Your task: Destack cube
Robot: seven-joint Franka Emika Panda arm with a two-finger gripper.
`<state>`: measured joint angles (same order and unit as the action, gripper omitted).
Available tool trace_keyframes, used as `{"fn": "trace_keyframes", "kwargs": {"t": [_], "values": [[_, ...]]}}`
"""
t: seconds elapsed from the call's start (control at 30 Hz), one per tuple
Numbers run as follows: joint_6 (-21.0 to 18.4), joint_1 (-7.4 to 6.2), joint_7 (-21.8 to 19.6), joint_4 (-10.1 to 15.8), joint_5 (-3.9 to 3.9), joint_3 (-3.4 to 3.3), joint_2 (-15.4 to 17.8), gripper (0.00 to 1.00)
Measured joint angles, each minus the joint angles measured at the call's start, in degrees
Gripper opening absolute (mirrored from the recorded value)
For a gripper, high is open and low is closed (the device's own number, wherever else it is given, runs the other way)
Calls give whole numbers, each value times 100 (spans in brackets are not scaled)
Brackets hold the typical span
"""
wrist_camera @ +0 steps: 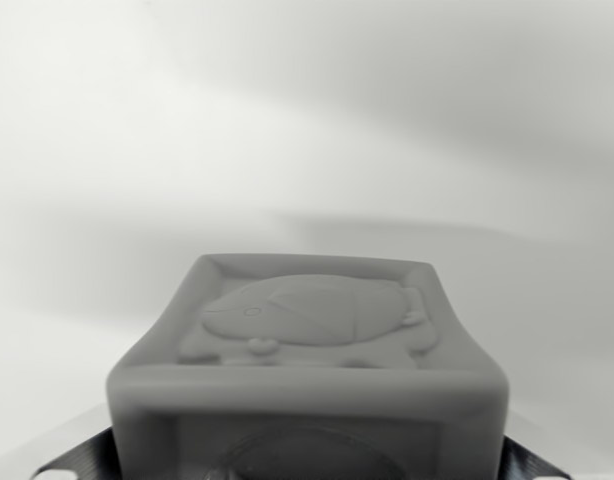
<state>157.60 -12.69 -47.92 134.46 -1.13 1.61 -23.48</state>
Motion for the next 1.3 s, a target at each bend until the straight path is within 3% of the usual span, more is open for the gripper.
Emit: {"fn": "trace_keyframes", "kwargs": {"t": [0.63,1.07,1.1,1.3], "values": [[388,-57,-1,-132,0,-56,-520,0],[486,-65,-1,-169,0,-66,-645,0],[488,-65,-1,-170,0,-66,-646,100],[489,-65,-1,-171,0,-67,-647,100]]}}
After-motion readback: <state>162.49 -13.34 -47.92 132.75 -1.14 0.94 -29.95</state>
